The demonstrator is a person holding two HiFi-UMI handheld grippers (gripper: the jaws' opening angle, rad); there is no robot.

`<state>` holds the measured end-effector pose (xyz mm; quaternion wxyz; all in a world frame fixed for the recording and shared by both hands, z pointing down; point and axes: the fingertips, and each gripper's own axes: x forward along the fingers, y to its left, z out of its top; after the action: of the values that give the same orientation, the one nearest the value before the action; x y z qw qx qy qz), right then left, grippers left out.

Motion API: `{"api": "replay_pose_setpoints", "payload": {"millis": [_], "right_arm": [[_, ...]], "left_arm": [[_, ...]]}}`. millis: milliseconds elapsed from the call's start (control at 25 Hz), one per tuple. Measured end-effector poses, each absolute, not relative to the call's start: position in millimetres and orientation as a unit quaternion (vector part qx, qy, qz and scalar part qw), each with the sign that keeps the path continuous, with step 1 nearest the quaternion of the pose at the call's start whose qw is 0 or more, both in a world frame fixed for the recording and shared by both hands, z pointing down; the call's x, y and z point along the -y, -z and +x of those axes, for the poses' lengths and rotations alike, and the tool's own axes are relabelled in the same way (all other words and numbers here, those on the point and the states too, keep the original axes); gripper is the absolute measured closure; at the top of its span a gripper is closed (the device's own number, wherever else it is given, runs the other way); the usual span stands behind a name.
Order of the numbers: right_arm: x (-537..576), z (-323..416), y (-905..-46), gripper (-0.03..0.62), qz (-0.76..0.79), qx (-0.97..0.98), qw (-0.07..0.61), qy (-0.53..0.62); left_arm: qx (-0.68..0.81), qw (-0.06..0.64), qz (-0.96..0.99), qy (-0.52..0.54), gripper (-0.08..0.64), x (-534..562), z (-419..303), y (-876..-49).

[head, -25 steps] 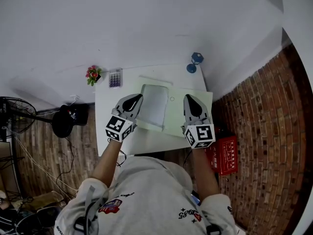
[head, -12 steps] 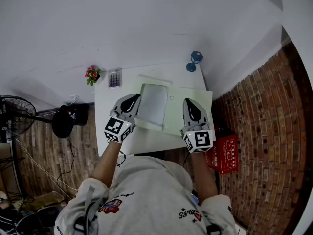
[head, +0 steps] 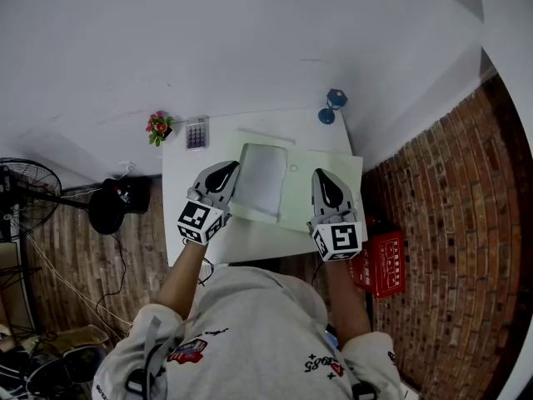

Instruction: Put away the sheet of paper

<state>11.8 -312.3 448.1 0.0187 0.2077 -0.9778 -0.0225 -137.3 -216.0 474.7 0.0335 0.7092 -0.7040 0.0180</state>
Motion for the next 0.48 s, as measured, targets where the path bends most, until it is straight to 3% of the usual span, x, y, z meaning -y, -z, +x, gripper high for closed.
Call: {"api": "replay_pose_setpoints", "payload": {"millis": [480], "right_arm": [[309.5,11.8,-454.3,0.595,0.211,0.977,0.025,0.015]], "left_arm": [[0.698,0.042,0.714,-0.018,0.537,214.5,-133.9,-481.2]]}}
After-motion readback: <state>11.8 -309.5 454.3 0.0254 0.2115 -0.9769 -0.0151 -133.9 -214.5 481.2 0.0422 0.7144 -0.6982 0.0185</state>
